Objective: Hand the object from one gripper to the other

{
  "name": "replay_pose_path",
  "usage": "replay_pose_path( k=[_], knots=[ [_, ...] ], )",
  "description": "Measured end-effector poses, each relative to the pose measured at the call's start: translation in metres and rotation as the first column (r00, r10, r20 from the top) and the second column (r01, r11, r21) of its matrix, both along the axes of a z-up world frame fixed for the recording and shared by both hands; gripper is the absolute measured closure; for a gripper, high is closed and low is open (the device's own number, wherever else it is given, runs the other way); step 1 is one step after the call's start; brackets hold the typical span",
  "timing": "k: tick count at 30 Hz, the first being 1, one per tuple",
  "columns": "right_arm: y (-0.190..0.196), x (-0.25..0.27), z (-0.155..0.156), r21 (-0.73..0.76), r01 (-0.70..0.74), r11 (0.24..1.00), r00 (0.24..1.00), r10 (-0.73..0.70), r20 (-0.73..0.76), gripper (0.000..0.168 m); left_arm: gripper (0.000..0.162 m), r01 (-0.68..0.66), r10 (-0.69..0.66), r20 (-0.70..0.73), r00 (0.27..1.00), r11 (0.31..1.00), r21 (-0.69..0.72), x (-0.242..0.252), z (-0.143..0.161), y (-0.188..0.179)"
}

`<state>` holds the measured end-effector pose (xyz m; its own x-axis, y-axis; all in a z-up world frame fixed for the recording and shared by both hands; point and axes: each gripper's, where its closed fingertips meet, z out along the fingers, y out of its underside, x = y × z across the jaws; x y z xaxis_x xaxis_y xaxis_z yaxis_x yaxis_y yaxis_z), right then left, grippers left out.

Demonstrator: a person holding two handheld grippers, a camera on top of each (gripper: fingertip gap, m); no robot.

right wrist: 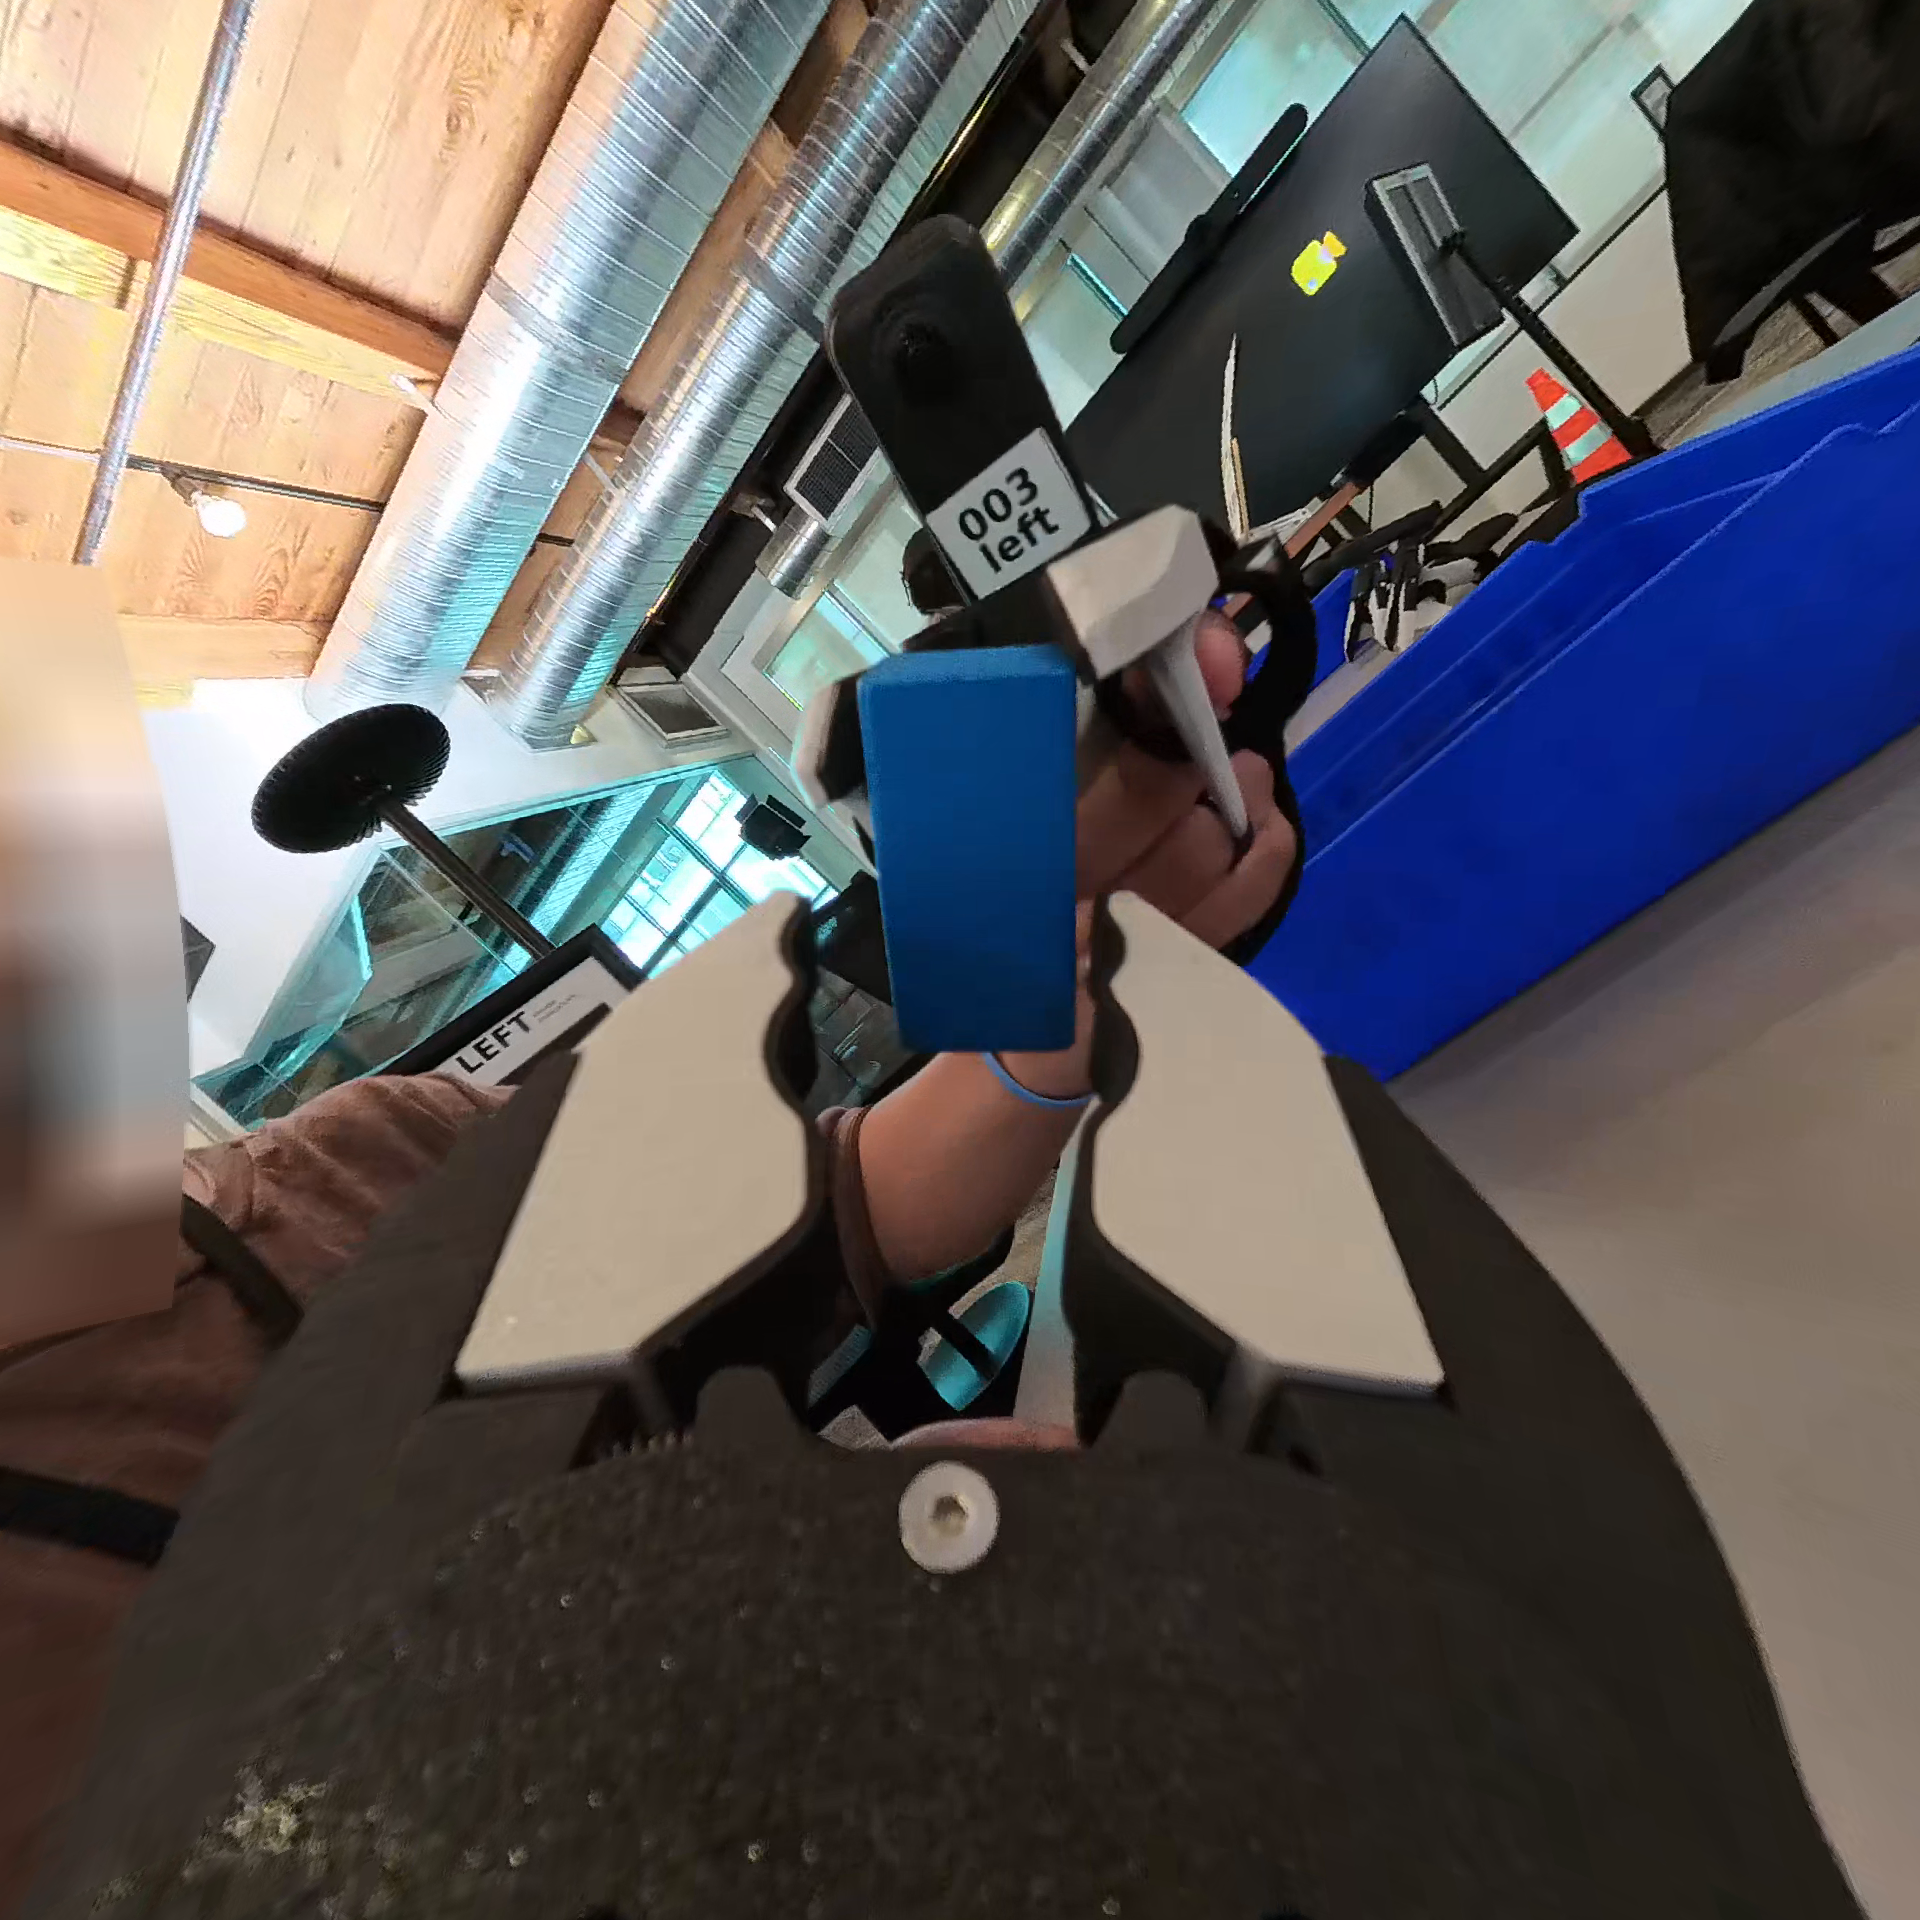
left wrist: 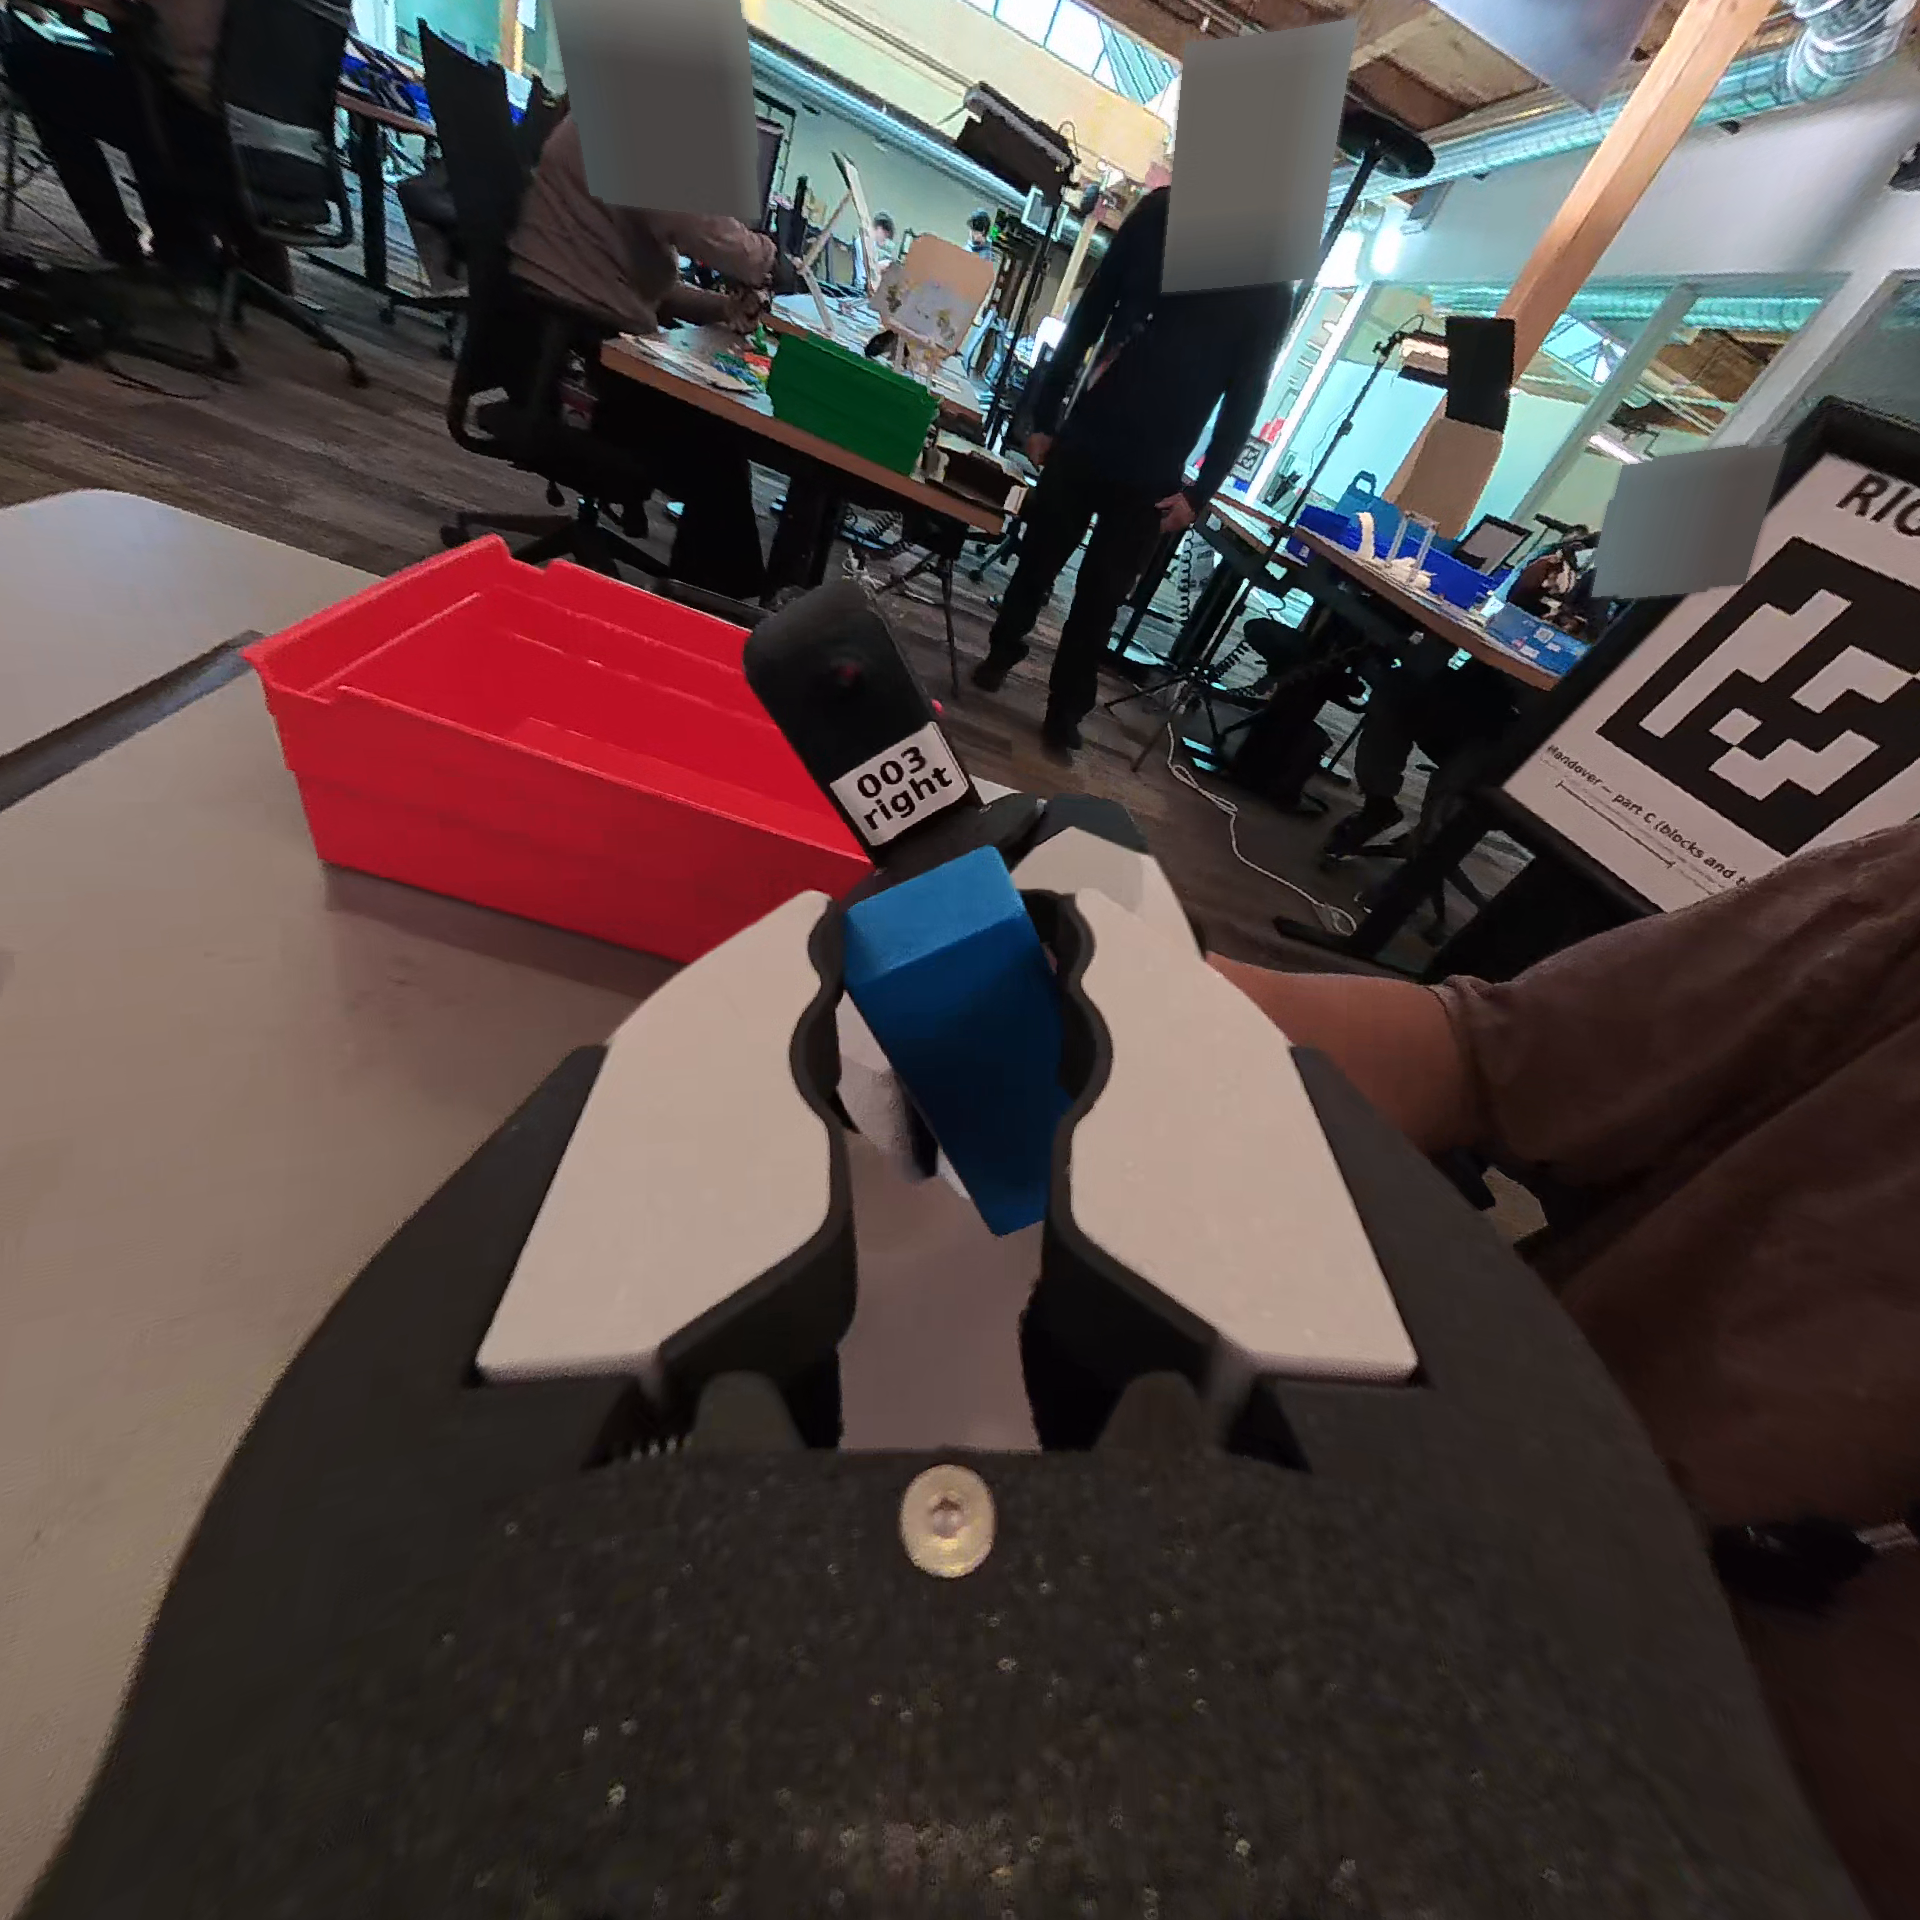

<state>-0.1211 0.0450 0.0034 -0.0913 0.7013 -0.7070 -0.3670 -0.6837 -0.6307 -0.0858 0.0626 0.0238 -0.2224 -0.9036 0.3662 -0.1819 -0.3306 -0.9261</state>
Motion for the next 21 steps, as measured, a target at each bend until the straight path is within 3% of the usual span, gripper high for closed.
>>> replay_pose_path(
  k=[2, 9, 11, 13, 15, 18, 21],
  knots=[
    [0.002, 0.006, -0.004, 0.004, 0.013, 1.000, 1.000, -0.013, 0.008, 0.134, 0.123, 0.022, -0.022, 0.004, 1.000, 1.000, -0.020, 0.006, -0.004, -0.003],
    [0.007, 0.011, -0.019, -0.010, 0.058, 0.998, 0.997, -0.057, 0.057, 0.134, 0.120, -0.034, 0.035, 0.004, 0.999, 0.991, -0.130, 0.003, -0.003, 0.005],
    [0.008, 0.013, -0.022, -0.006, 0.084, 0.996, 0.991, -0.083, 0.101, 0.134, 0.097, -0.106, 0.112, 0.034, 0.993, 0.982, -0.157, -0.014, 0.009, 0.008],
    [0.007, 0.021, -0.019, 0.028, 0.123, 0.992, 0.980, -0.126, 0.157, 0.134, 0.095, -0.227, 0.232, 0.021, 0.973, 0.964, -0.141, -0.037, 0.007, 0.008],
    [0.007, 0.039, -0.004, 0.081, 0.183, 0.980, 0.959, -0.196, 0.207, 0.134, 0.096, -0.357, 0.354, -0.046, 0.934, 0.929, -0.098, -0.060, -0.014, 0.001],
    [0.016, 0.090, 0.022, 0.167, 0.339, 0.926, 0.869, -0.376, 0.321, 0.134, 0.098, -0.502, 0.499, -0.199, 0.844, 0.864, 0.038, -0.096, -0.065, -0.019],
    [0.040, 0.169, 0.028, 0.193, 0.555, 0.809, 0.657, -0.569, 0.494, 0.134, 0.100, -0.584, 0.597, -0.271, 0.755, 0.800, 0.135, -0.132, -0.110, -0.043]
  ],
)
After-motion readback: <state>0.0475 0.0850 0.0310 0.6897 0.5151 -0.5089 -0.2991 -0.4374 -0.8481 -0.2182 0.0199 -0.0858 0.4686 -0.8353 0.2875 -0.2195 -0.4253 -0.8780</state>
